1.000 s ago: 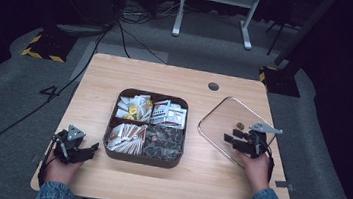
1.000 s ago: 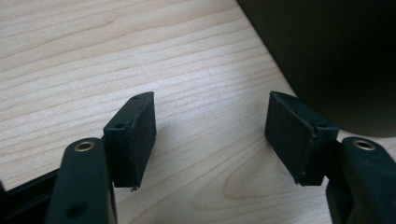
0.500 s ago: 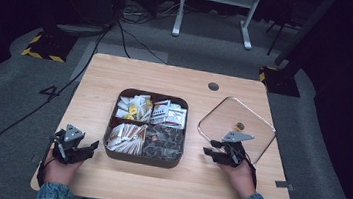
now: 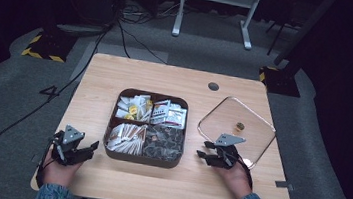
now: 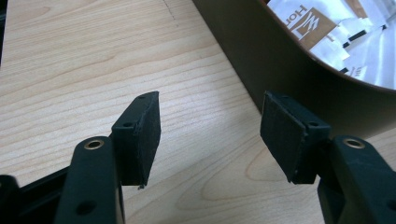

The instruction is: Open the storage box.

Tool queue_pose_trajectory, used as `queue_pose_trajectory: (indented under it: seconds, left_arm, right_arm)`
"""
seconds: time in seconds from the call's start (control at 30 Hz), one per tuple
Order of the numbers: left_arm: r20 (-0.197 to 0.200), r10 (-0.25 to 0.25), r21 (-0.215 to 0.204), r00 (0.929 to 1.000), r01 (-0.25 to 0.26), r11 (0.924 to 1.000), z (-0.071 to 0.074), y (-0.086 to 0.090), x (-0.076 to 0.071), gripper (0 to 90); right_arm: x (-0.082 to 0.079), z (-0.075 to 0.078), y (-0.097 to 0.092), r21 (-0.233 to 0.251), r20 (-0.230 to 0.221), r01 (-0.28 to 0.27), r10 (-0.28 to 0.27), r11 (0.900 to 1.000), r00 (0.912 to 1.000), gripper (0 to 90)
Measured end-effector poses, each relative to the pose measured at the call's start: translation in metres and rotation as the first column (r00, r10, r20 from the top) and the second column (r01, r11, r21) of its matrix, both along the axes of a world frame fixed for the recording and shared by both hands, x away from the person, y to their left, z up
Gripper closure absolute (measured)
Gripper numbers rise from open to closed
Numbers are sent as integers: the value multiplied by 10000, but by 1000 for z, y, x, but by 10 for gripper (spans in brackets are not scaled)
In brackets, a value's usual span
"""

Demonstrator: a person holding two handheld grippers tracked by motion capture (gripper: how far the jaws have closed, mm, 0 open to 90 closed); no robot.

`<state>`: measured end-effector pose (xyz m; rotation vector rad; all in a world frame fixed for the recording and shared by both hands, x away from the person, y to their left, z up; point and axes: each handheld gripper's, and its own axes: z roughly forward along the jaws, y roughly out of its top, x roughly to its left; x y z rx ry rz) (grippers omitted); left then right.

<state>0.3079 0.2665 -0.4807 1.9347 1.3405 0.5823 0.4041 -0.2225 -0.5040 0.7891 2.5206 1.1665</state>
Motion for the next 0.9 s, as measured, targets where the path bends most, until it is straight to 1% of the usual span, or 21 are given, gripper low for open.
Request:
queue_pose_trajectory:
  seconds: [0.1, 0.2, 0.27, 0.33, 0.4, 0.43, 0.47, 0.5, 0.57, 0.63, 0.7, 0.8, 0.83, 0.87, 0.9]
  left_arm:
    - [175, 64, -230, 9998, -60, 9997, 6, -1, 0, 385]
    - [313, 49, -311, 9995, -40, 9995, 11, -3, 1, 386]
    - [338, 76, -256, 9994, -68, 9996, 14, -5, 2, 386]
    - [216, 230, -308, 9995, -223, 9993, 18, -7, 3, 391]
    - [260, 343, -653, 9991, -325, 9973, 23, -7, 2, 394]
    - [330, 409, -923, 9986, -377, 9950, 28, -7, 1, 397]
    - [330, 409, -923, 9986, -377, 9950, 28, -7, 1, 397]
    - [427, 441, -1040, 9981, -394, 9938, 32, -7, 0, 397]
    - [461, 376, -1107, 9982, -324, 9933, 37, -8, -1, 407]
    - [580, 385, -973, 9976, -327, 9947, 43, -9, -1, 431]
    - [586, 384, -982, 9975, -325, 9946, 45, -9, 0, 437]
    - [664, 386, -1193, 9970, -305, 9924, 52, -9, 3, 450]
    - [783, 303, -1214, 9965, -206, 9924, 56, -11, 4, 451]
    - [783, 303, -1214, 9965, -206, 9924, 56, -11, 4, 450]
    - [886, 204, -1279, 9959, -89, 9917, 58, -12, 4, 450]
  right_arm:
    - [0, 0, 0, -8, 0, -26, 26, 10000, 10000, 458]
    - [0, 0, 1, -19, -7, -78, 77, 10000, 10000, 445]
    - [0, 0, 1, -17, -8, -84, 84, 10000, 10000, 444]
    - [0, 0, 1, -5, -15, -117, 117, 9999, 9999, 440]
    - [0, 0, 1, 12, -38, -134, 134, 9999, 9999, 441]
    - [0, 0, 1, 16, -38, -132, 132, 9999, 9999, 441]
    - [0, 0, 1, 16, -38, -132, 132, 9999, 9999, 441]
    - [0, 0, 1, 12, -37, -134, 134, 9999, 9999, 441]
    - [0, 0, 1, 13, -35, -131, 131, 9999, 9999, 441]
    - [0, 0, 1, 14, -30, -135, 135, 9999, 9999, 441]
    - [0, 0, 1, 10, -24, -137, 137, 9999, 9999, 441]
    - [0, 0, 1, 8, -16, -130, 130, 9999, 9999, 441]
    - [0, 0, 1, 7, -15, -128, 129, 9999, 9999, 441]
    - [0, 0, 1, 7, -15, -128, 129, 9999, 9999, 441]
    - [0, 0, 1, 7, -23, -133, 133, 9999, 9999, 441]
